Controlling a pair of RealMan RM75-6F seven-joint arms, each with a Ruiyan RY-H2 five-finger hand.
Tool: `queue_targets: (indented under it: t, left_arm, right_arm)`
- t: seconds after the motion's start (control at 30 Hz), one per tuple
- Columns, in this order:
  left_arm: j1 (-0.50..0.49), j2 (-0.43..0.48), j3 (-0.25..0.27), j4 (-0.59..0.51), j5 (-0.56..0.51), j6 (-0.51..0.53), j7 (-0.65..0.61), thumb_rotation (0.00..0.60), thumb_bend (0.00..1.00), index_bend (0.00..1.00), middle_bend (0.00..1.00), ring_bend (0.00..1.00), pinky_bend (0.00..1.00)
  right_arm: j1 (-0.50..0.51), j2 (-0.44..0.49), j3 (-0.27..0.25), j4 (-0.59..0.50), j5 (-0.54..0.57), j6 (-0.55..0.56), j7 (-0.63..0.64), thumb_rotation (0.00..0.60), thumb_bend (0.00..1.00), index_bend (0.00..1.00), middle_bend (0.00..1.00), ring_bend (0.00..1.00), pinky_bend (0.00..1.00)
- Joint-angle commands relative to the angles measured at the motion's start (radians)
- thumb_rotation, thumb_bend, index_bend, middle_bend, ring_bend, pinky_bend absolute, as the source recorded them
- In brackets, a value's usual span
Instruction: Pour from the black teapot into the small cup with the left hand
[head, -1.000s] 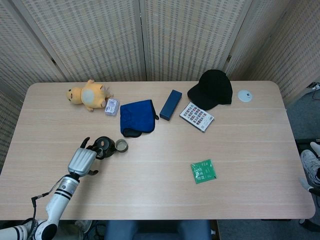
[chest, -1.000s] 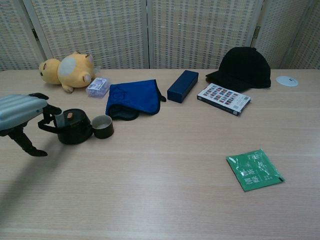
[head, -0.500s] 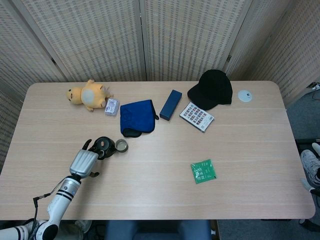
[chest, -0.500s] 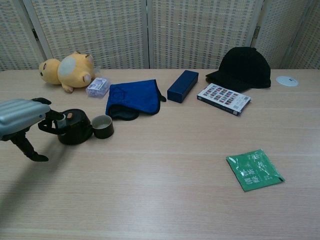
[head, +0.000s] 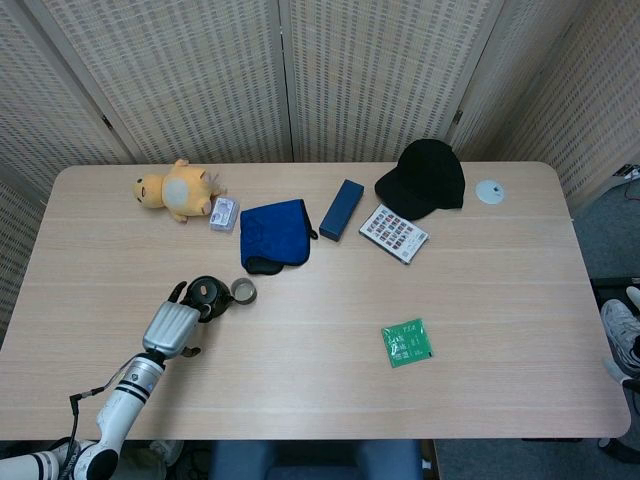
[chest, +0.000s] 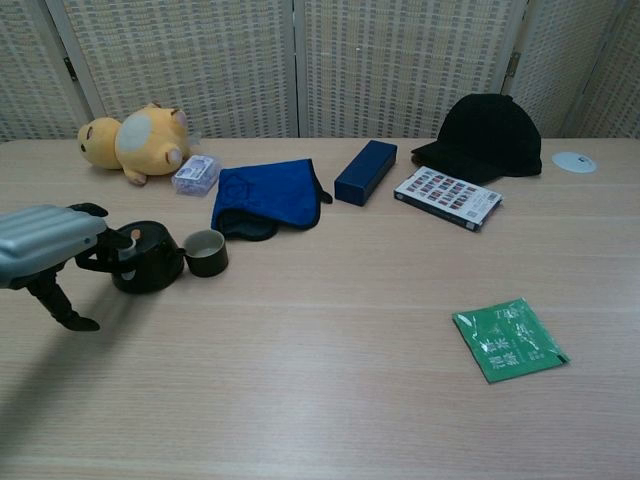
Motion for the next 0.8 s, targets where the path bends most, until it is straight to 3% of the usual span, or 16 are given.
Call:
queue_targets:
  t: [0.03, 0.8]
  left_arm:
    - [0.0, 0.003, 0.002, -0.009, -0.006, 0.001, 0.013, 0.6, 0.07, 0.43, 0.4, 0.38, 0.0]
    - [0.003, 0.002, 0.014, -0.034, -0.056, -0.005, 0.055, 0.6, 0.08, 0.43, 0.44, 0.43, 0.0]
  right_arm:
    - [0.0, 0.0, 0.0, 0.0, 0.001, 0.0, 0.0, 0.6, 0.14, 0.11, 0.16, 0.08, 0.11]
    - [-0.001, 0.001, 0.001, -0.002, 0.0, -0.002, 0.0, 0.6, 0.14, 0.11, 0.16, 0.08, 0.11]
